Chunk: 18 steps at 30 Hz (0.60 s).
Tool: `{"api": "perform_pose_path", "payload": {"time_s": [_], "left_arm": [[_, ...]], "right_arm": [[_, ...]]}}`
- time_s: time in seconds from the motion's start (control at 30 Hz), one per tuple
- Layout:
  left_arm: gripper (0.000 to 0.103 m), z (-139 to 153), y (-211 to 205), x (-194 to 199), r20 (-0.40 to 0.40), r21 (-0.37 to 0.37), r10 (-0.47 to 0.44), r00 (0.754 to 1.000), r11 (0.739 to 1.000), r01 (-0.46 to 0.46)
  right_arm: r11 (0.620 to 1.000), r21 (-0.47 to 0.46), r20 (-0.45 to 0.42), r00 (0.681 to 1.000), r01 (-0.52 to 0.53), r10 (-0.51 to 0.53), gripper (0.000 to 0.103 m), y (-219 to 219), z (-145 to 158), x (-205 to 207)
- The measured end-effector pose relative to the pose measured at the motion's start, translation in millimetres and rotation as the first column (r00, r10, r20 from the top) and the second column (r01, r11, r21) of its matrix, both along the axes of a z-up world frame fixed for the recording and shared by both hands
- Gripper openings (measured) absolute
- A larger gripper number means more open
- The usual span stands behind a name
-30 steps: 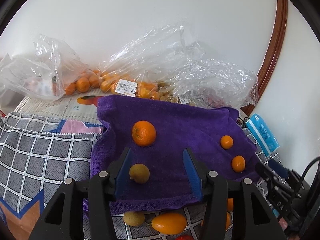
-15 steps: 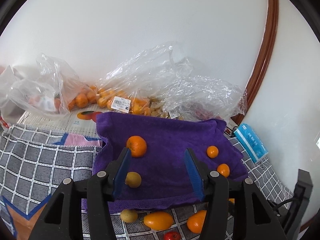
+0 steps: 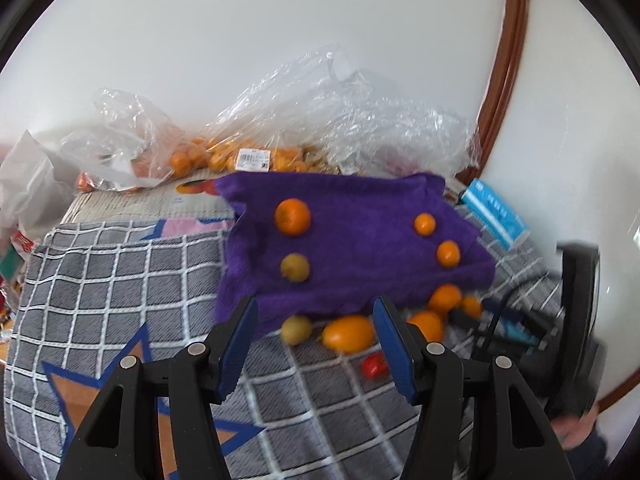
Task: Organize fruits
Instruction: 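Grasp an orange with the right tool while the left tool moves toward a yellow-green fruit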
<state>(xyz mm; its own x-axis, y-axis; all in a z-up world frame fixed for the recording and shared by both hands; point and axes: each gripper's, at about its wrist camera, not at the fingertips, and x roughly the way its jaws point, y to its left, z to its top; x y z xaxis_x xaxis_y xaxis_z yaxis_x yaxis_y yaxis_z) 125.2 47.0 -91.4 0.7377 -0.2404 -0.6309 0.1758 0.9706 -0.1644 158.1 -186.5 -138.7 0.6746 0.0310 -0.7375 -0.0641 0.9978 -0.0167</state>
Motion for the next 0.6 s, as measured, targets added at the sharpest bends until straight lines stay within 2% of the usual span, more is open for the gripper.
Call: {"api": "perform_pose_path", "payload": {"time_s": [0.17,0.33,0.43,0.53,0.6], "left_arm": [[0.057,-25,11,-6,-0.048,0.009,0.013,0.999,1.0,-0.012],[0.057,-35,13,-6,-0.063,0.023,0.022,0.998,1.0,-0.02],[0.057,-34,12,-8,-0.042,0.029,0.023,0.999,0.999,-0.022],[0.057,-34,14,-7,-0.045,0.008,0.025,0.999,1.0,-0.024],[0.057,-35,15,-6,-0.055,-0.007,0.028,0.998,1.0,-0.028]], "right_arm": [[1.0,0.017,-0.029,1.0,0.006,-0.005,0.058,-1,-7,5],[0.998,-0.053,-0.008,1.0,-0.014,0.014,0.057,10,-7,2],[0.997,-0.068,-0.013,1.0,-0.02,0.02,0.052,10,-7,1],[0.997,-0.081,-0.011,1.0,-0.003,0.002,0.038,3,-8,-1],[0.997,-0.075,-0.021,1.0,0.002,-0.003,0.036,-1,-9,-1]]}}
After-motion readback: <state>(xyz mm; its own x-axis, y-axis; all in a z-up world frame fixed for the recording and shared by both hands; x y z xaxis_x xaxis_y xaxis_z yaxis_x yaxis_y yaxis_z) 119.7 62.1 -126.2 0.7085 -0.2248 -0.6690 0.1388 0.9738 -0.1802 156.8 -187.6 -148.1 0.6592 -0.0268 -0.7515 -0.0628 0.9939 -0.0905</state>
